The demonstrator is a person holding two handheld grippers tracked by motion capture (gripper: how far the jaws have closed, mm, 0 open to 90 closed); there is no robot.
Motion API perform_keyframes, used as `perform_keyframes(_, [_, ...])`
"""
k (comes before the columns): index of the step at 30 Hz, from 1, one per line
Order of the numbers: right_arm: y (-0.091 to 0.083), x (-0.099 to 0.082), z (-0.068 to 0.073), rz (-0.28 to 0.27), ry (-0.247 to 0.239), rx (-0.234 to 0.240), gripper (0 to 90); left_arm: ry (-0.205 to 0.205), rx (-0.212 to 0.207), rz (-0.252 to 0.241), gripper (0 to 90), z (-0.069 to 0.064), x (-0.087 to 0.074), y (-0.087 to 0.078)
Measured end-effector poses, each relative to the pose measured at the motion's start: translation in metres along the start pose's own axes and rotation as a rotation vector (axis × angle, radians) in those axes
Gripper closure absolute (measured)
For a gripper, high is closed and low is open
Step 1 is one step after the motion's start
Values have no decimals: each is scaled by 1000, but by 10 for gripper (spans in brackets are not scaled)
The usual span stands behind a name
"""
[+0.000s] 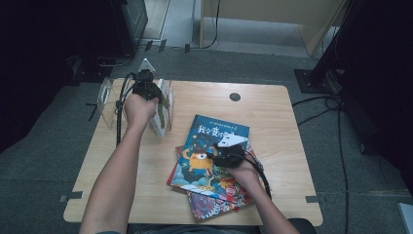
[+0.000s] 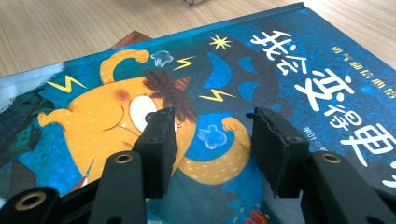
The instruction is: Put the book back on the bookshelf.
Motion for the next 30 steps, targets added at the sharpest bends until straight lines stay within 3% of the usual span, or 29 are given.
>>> perform_keyframes(9, [0,0,0,0,-3,-1,502,29,0,-4,767,0,-1,7])
perform_keyframes(30, [0,0,0,1,-1,0,502,15,-6,25,756,2,0,6])
Point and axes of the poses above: each handheld gripper's, and its own axes: y roughly forward along the jaws, x roughly out of its top, z roughly to its left, the point moved 1 cm from there along y, roughly forward along the jaws, and after that the axes turned 5 degrees about -x, right-handed, at the moved point
